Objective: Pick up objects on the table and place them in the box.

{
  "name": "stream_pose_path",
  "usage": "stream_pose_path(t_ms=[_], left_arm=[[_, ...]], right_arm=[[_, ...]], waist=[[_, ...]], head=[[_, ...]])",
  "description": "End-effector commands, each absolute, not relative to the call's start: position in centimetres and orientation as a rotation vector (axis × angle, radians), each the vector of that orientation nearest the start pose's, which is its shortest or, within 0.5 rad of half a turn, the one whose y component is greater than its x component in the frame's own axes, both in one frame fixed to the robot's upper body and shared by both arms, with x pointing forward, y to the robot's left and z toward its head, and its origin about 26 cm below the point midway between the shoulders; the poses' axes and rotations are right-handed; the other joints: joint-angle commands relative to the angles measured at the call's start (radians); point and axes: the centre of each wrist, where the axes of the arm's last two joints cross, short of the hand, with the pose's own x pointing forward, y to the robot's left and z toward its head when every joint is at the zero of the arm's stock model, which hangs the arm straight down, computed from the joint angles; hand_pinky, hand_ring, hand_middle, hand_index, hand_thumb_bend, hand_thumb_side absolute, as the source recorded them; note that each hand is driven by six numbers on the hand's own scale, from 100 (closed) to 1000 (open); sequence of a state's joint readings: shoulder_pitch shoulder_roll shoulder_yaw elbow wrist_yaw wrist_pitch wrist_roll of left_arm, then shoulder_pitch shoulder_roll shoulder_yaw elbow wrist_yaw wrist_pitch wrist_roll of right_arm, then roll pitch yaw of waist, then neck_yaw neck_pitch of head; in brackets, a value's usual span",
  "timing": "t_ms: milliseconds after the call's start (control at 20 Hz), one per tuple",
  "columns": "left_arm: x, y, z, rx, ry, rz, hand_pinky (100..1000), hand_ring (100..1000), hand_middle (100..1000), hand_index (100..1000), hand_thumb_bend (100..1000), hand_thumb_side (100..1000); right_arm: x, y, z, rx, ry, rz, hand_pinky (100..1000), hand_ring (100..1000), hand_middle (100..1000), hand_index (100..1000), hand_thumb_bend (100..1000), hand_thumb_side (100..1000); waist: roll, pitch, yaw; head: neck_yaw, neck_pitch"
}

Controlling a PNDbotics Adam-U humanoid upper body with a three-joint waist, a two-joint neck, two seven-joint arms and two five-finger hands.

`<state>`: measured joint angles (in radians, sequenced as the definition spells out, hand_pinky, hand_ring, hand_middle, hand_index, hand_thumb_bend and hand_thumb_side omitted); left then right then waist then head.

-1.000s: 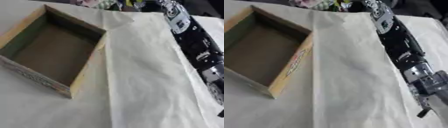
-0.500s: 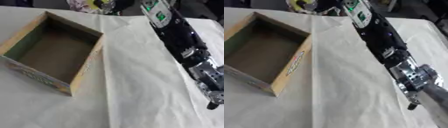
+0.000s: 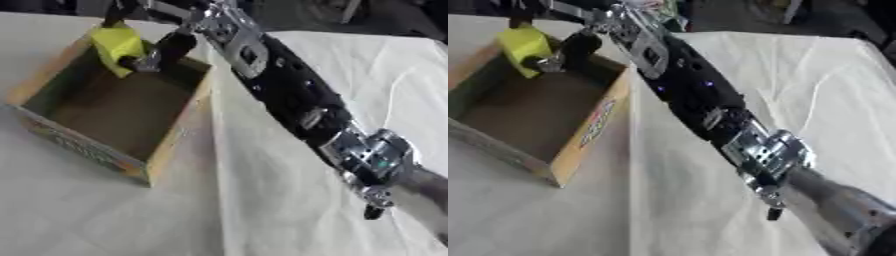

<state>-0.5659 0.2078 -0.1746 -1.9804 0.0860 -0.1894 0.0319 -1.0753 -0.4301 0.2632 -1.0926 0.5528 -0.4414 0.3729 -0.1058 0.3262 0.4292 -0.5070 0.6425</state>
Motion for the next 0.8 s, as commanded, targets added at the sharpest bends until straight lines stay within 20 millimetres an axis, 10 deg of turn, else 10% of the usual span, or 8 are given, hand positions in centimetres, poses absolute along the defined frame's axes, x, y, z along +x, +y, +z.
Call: stream_pose_path(t_ms=[50,400,450,800], left_arm=[[30.6,16.7,26.1,0.439,3.484,0.538,516,742,749,808,442,855],[30.6,16.6,26.2,0.443,3.482,0.534,516,743,748,808,442,854],[30.6,16.7,26.2,0.440,3.483,0.532,516,745,748,808,444,853],[30.6,16.8,26.1,0.428,3.486,0.529,516,746,748,808,446,854]], right_arm=[[47.6,-19.9,27.5,0.863,2.602,-2.291,787,769,628,756,237,364],[48.3,-19.7,26.1,0.960,2.478,-2.336,792,782,667,790,246,371],[48.2,-19.8,26.5,0.984,2.469,-2.321,884,931,977,1000,485,503],[46.9,-19.3,28.6,1.124,2.336,-2.194,901,967,1000,1000,618,590]], waist=[[0.010,-0.019,0.005],[0.010,-0.018,0.009],[0.007,-0.019,0.005],[0.003,-0.024,-0.007]], head=[[-0.011,0.007],[-0.013,0.007],[-0.011,0.007],[-0.008,0.004]])
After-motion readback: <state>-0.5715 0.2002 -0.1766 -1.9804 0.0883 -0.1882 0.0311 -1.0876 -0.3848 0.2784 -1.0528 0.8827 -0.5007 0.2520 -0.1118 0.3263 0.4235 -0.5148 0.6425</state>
